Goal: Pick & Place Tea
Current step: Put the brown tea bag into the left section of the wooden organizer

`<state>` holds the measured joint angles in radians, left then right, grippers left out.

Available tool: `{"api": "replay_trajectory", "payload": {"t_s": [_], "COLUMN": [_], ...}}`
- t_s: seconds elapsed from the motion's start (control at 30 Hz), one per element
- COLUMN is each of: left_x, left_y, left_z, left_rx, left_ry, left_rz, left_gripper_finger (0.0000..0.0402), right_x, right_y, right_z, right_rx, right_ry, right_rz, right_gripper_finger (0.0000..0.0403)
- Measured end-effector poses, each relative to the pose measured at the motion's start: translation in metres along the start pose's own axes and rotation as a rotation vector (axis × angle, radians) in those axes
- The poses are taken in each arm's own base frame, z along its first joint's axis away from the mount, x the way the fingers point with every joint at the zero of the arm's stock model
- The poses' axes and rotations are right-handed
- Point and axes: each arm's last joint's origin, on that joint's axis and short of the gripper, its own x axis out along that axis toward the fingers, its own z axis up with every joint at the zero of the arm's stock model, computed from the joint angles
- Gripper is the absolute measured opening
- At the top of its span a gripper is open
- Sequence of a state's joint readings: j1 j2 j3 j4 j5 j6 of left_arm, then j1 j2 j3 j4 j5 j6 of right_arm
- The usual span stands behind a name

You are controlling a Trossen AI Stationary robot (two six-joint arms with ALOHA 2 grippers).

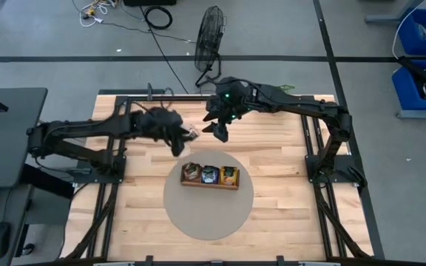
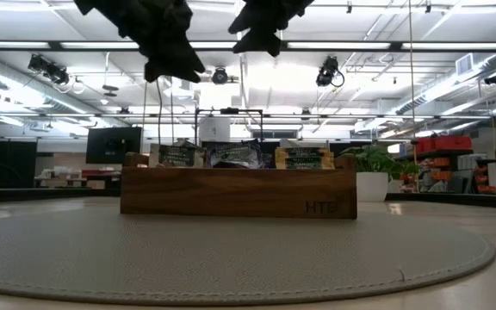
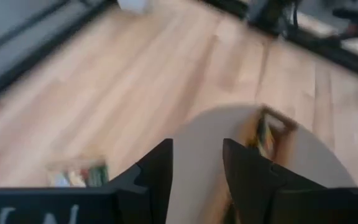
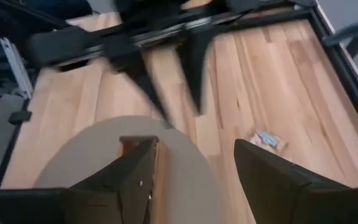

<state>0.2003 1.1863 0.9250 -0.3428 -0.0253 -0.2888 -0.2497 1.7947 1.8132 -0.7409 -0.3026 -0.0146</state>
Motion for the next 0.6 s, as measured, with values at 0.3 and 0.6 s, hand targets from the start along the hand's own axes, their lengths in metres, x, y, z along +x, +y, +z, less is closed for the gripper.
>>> {"api": "replay_trajectory", "payload": {"t_s": [0.3, 0.6], "left_x": [-0.007, -0.001], "left_y": [0.031, 0.067], "left_z": [0.026, 0.033], "left_rx": [0.002, -0.032], "left_ry": [-0.163, -0.180], "left_rz": [-0.107, -0.152], "left_gripper_finger": [0.0142, 0.0142], "right_x": [-0.041, -0.081], "right_y": [0.013, 0.020], "right_z": [0.006, -0.067], "right_rx": [-0.029, 0.161], "right_ry": [-0.262, -0.520], "right_rz": [0.015, -0.130], "right_gripper_finger": [0.0231, 0.0231]}}
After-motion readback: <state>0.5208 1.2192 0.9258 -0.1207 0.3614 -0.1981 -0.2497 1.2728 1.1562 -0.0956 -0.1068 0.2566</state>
